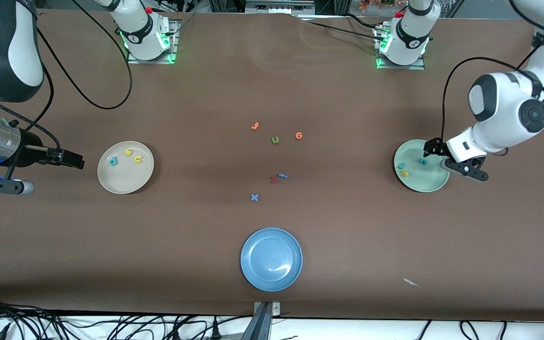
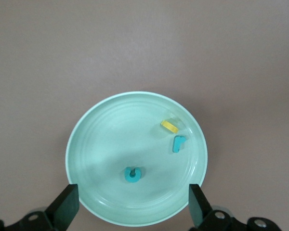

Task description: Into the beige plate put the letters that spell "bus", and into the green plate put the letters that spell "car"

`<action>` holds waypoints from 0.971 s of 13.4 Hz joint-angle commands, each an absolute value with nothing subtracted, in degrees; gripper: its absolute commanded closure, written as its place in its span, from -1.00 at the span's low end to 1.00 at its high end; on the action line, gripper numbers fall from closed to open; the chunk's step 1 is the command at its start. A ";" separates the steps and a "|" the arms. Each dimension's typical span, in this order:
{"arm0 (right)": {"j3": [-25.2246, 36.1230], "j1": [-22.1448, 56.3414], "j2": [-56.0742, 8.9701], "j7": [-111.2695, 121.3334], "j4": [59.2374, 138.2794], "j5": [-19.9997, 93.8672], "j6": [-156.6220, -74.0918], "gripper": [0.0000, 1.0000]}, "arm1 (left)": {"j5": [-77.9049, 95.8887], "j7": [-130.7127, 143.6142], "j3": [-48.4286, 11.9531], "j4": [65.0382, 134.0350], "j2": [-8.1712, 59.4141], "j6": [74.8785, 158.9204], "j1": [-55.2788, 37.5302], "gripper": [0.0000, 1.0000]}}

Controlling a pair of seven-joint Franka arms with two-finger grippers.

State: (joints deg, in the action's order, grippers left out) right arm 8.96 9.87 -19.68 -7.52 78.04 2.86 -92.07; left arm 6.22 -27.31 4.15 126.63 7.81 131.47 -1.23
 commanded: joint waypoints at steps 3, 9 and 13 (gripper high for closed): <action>8.26 9.23 -18.46 -8.52 79.28 2.55 -92.90 -0.99 | 5.19 -26.63 2.99 128.94 -5.17 127.46 0.00 -1.00; 8.26 8.96 -18.46 -8.44 79.01 2.20 -92.81 -0.99 | 2.57 -24.45 3.08 111.14 -8.53 104.72 -0.09 -1.00; 8.26 9.14 -18.54 -8.44 79.01 2.46 -92.90 -0.99 | -0.09 -19.26 2.99 96.99 -5.12 88.38 -1.05 -1.00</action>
